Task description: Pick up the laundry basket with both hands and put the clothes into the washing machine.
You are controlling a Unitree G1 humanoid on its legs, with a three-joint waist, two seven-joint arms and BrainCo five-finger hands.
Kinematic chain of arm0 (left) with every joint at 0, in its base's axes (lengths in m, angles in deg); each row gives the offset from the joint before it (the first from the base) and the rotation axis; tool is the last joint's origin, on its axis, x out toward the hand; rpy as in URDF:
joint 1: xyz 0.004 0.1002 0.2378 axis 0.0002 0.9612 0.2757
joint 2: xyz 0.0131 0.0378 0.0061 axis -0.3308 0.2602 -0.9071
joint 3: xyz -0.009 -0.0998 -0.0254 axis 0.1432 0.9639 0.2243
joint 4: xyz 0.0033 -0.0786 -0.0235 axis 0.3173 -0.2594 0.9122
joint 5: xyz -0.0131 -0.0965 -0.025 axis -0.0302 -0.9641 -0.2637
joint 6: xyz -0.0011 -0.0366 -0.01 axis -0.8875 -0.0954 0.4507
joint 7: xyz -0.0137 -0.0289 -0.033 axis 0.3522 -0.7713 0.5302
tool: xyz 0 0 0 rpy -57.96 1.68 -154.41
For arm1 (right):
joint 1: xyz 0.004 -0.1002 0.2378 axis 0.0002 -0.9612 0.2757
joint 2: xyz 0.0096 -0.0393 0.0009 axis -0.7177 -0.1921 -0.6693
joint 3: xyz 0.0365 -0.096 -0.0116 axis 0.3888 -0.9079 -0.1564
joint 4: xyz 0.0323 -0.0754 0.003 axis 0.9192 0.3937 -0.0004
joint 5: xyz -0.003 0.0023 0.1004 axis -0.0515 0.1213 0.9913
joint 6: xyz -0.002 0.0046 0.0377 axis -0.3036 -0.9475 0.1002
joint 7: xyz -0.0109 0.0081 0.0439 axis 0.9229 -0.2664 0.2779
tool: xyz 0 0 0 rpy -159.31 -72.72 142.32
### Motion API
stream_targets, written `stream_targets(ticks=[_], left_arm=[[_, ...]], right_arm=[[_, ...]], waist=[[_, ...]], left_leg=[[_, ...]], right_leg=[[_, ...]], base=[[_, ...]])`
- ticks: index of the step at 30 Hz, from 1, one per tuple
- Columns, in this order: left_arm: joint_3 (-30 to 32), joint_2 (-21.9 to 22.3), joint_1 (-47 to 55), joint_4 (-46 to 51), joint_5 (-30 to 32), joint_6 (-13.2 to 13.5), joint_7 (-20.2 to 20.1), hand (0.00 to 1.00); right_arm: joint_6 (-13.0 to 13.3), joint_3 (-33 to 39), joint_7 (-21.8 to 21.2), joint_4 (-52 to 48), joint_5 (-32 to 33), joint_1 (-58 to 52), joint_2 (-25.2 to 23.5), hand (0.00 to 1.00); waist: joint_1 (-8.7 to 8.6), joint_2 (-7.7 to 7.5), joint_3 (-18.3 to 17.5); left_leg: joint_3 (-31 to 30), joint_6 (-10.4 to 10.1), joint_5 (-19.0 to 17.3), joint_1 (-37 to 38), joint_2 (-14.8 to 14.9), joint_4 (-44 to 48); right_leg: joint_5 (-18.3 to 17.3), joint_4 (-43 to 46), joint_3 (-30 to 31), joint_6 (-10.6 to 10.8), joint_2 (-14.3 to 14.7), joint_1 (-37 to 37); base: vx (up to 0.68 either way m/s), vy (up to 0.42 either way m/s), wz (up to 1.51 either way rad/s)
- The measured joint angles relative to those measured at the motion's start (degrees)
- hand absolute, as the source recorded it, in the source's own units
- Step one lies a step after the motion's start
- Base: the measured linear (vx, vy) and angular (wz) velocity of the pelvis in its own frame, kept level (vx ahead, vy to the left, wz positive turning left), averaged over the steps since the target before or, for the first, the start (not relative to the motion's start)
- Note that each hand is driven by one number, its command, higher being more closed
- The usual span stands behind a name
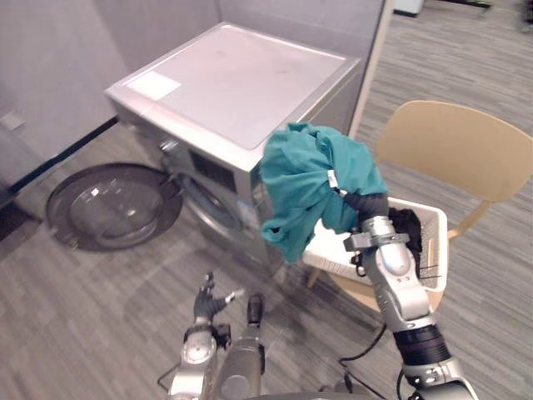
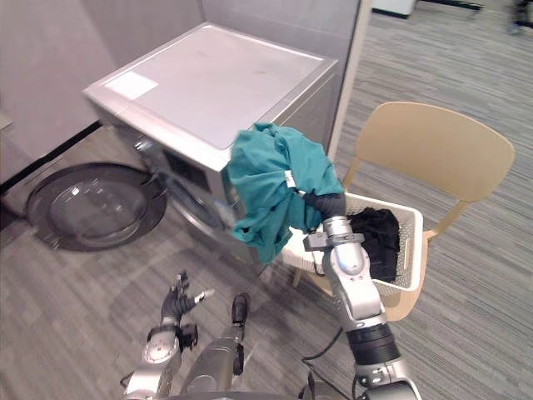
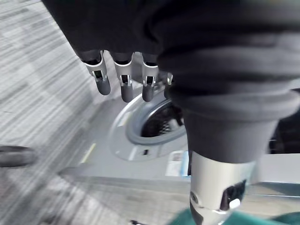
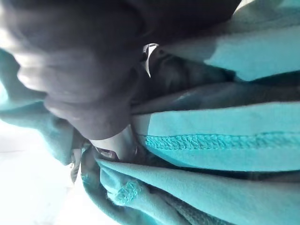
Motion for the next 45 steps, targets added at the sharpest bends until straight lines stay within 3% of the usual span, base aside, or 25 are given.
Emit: stream_targets(ticks=[1,2,3,4,6,8,9,11,14,18,19,25,26,29,36,41,45], left_arm=[[0.0,-0.7,0.0,2.6,0.8,0.8,-0.3,0.0],[0.1,-1.9,-0.1,7.0,1.5,1.7,-0.3,0.0],[0.1,-2.1,-0.2,7.5,1.7,2.0,-0.4,0.0],[-0.1,-2.4,-1.1,10.2,1.8,3.1,-0.6,0.0],[-1.6,-2.5,-2.7,12.4,2.0,3.6,-1.3,0.0],[-6.6,-2.8,-4.9,15.4,3.9,5.0,-1.9,0.0],[-8.0,-2.9,-5.8,15.4,4.4,5.2,-2.3,0.0],[-11.6,-4.0,-7.3,15.4,6.8,5.3,-2.7,0.0],[-13.8,-5.4,-8.6,15.3,9.9,5.4,-2.6,0.0],[-14.7,-6.3,-12.0,12.8,11.9,5.4,-2.3,0.0],[-14.9,-6.4,-12.9,11.9,12.0,5.3,-1.9,1.0],[-16.4,-6.9,-15.1,9.8,13.5,4.5,0.2,1.0],[-16.3,-7.1,-15.1,9.6,13.6,4.3,0.9,1.0],[-15.9,-7.4,-15.1,9.5,13.5,4.3,2.3,1.0],[-9.6,-5.7,-11.1,9.5,12.7,4.1,2.8,1.0],[-2.1,-4.2,-5.7,9.5,9.6,3.7,3.5,1.0],[4.3,-3.8,-1.8,9.2,6.8,3.4,3.6,1.0]], right_arm=[[0.0,0.6,0.0,-0.1,0.0,0.2,0.0,1.0],[0.0,1.0,-0.1,-0.1,0.0,1.3,0.4,1.0],[0.0,1.0,-0.1,-0.1,0.0,1.3,0.6,1.0],[0.0,0.9,-0.2,-0.1,-0.1,1.4,0.9,1.0],[0.0,0.8,-0.3,-0.3,-0.1,1.4,0.8,1.0],[0.0,0.2,-2.0,-2.3,-0.3,1.5,0.2,1.0],[0.0,0.2,-2.5,-2.8,-0.3,1.5,-0.3,1.0],[0.0,-2.2,-4.0,-2.9,-0.1,1.5,-2.9,1.0],[0.1,-10.9,-5.9,-3.0,0.0,2.0,-6.1,1.0],[0.0,-19.8,-8.2,-2.1,1.4,3.9,-8.1,1.0],[0.0,-21.3,-8.7,-0.6,3.0,5.0,-8.4,1.0],[-0.3,-25.9,-8.9,3.3,9.2,5.6,-9.3,1.0],[-0.3,-26.6,-8.9,3.4,10.3,5.2,-9.3,0.0],[-0.3,-27.9,-9.3,3.4,13.9,3.8,-9.3,0.0],[-0.3,-28.2,-11.4,3.4,12.9,-1.5,-8.5,0.0],[-0.3,-18.5,-10.1,3.4,2.6,-5.2,-6.9,0.0],[0.0,-11.7,-7.2,3.0,-9.4,-5.5,-2.8,0.0]], waist=[[-0.57,-0.56,-0.5],[-1.25,0.23,-0.9],[-1.28,0.68,-1.1],[-1.44,0.93,-1.3],[-1.78,1.77,-1.9],[-2.88,2.82,-2.7],[-2.88,2.68,-2.7],[-2.63,0.57,-3.9],[-2.58,-1.05,-5.4],[-2.53,-1.06,-5.5],[-2.53,-1.18,-5.6],[-2.73,-1.02,-6.6],[-2.77,-1.05,-6.6],[-2.68,-1.04,-7.2],[-2.82,-1.02,-7.6],[-2.7,-0.96,-7.7],[-2.49,-0.94,-7.6]], left_leg=[[0.3,-0.2,-0.2,0.0,-1.0,4.7],[0.2,-0.3,-0.8,1.7,-1.3,11.6],[0.2,-0.4,-1.1,2.3,-1.1,12.7],[0.3,-1.8,-6.6,7.1,-0.6,14.6],[0.3,-3.1,-8.5,11.7,0.5,11.4],[-0.4,-4.6,-7.6,16.5,1.1,-0.6],[-0.8,-4.6,-7.5,17.0,1.4,-2.4],[-1.2,-3.8,-5.8,17.4,0.2,-4.2],[-1.0,-3.0,-4.7,18.2,-1.3,-5.3],[-0.4,-2.2,-4.0,19.4,-2.3,-5.9],[0.1,-2.2,-4.0,19.7,-2.3,-5.9],[0.6,-2.2,-2.2,21.1,-2.0,-8.5],[0.6,-2.2,-2.1,21.6,-1.8,-8.8],[1.0,-2.2,-2.1,21.5,-1.5,-8.9],[1.4,-2.2,-2.1,21.9,-1.1,-9.0],[0.0,-2.3,-2.0,20.9,-1.1,-9.0],[-2.5,-3.1,-1.5,17.9,-1.2,-9.0]], right_leg=[[1.9,-1.6,-1.1,-0.3,-0.8,-0.8],[4.6,-3.7,-2.7,-0.5,-0.8,-1.8],[4.9,-4.0,-2.9,-0.5,-0.7,-1.8],[6.5,-5.1,-4.1,-0.6,-0.7,-2.2],[7.7,-6.2,-6.1,-0.2,-0.4,-1.9],[9.3,-7.9,-9.5,0.8,0.9,-1.5],[9.4,-7.8,-10.0,1.0,0.9,-1.5],[10.5,-8.4,-10.3,2.3,-0.1,-1.4],[11.2,-8.6,-9.5,3.5,-1.2,-1.3],[12.2,-8.8,-8.8,3.9,-2.0,-0.7],[12.5,-8.9,-8.2,3.8,-1.9,-0.6],[14.3,-11.1,-7.4,3.5,-0.9,0.0],[14.5,-11.5,-7.4,3.6,-0.8,0.6],[15.2,-12.7,-7.0,3.3,-0.1,0.7],[16.0,-14.7,-6.6,3.3,0.8,1.7],[16.0,-15.0,-7.9,3.3,0.9,1.6],[15.4,-14.5,-10.1,3.1,0.8,0.1]], base=[[-0.24,-0.127,0.71],[-0.17,-0.062,0.58],[-0.22,-0.014,0.54],[-0.18,0.031,0.44],[-0.14,0.056,0.59],[-0.14,0.124,0.72],[-0.12,0.129,0.5],[-0.08,0.126,0.22],[-0.05,0.111,0.01],[-0.06,0.07,-0.06],[-0.05,0.038,-0.17],[-0.03,0.002,-0.09],[-0.01,-0.006,-0.03],[0.0,-0.012,-0.08],[0.02,-0.006,-0.04],[0.03,-0.005,0.13],[0.01,-0.011,0.32]])
